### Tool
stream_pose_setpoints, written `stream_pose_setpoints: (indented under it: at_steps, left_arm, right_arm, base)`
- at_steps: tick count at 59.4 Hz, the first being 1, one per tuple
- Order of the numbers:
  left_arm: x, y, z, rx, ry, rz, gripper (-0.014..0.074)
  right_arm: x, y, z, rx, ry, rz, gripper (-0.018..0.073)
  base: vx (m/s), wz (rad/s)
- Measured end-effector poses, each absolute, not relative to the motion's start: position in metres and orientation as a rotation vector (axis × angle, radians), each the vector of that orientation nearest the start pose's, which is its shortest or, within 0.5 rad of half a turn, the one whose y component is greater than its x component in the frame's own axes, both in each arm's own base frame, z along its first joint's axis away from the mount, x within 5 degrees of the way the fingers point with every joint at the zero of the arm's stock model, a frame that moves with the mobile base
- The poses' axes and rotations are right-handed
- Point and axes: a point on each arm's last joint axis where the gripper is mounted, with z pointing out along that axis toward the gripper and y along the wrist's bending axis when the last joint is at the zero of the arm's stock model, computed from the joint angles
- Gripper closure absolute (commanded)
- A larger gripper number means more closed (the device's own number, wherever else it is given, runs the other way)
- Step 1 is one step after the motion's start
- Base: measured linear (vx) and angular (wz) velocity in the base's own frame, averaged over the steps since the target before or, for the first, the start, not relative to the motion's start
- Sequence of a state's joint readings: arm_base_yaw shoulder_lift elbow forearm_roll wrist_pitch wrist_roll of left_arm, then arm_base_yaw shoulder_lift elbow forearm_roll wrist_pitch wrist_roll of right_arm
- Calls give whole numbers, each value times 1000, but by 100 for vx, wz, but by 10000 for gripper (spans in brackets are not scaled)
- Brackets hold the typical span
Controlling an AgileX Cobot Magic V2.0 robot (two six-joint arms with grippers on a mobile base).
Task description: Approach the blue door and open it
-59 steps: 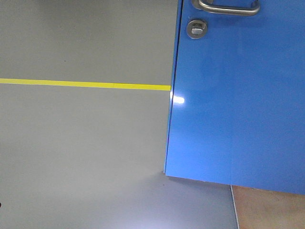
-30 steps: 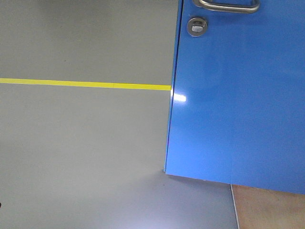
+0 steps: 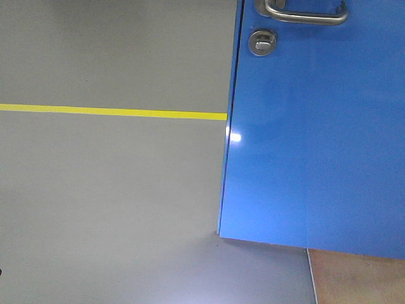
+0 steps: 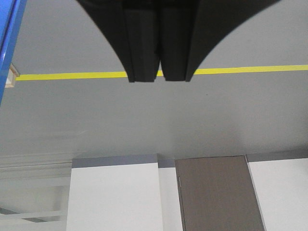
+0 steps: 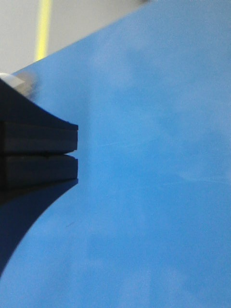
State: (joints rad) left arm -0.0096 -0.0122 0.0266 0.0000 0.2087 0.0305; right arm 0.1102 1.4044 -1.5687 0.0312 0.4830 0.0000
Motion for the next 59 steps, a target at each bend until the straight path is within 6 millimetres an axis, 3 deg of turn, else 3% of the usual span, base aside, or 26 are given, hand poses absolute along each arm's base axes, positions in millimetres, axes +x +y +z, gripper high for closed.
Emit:
stream_pose_setpoints:
  at_steps: [5, 15, 20, 31, 40, 48, 53, 59]
  left_arm:
    - [56, -1, 186, 34, 1706, 16, 526]
    - [56, -1, 186, 34, 1706, 16, 526]
    - [56, -1, 186, 34, 1706, 16, 526]
    - [56, -1, 186, 34, 1706, 16, 526]
    - [56, -1, 186, 34, 1706, 16, 526]
    - [56, -1, 186, 34, 1706, 16, 526]
    - [56, -1, 186, 34, 1706, 16, 526]
    - [56, -1, 186, 34, 1706, 16, 526]
  right_arm:
    - [285, 37, 459, -189, 1802, 37, 567]
    - [213, 29, 414, -253, 1743, -14, 567]
    - [173, 24, 380, -253, 1727, -16, 567]
    - [109, 15, 305, -259, 1719, -20, 567]
    - [79, 11, 243, -247, 1728, -13, 567]
    - [66, 7, 203, -174, 1718, 3, 567]
    - [61, 5, 189, -136, 1708, -1, 567]
    - [57, 3, 191, -105, 1650, -17, 567]
  base:
    - [0, 0]
    - [0, 0]
    - [0, 0]
    - [0, 0]
    - [0, 0]
    - [0, 0]
    - [0, 0]
    - [0, 0]
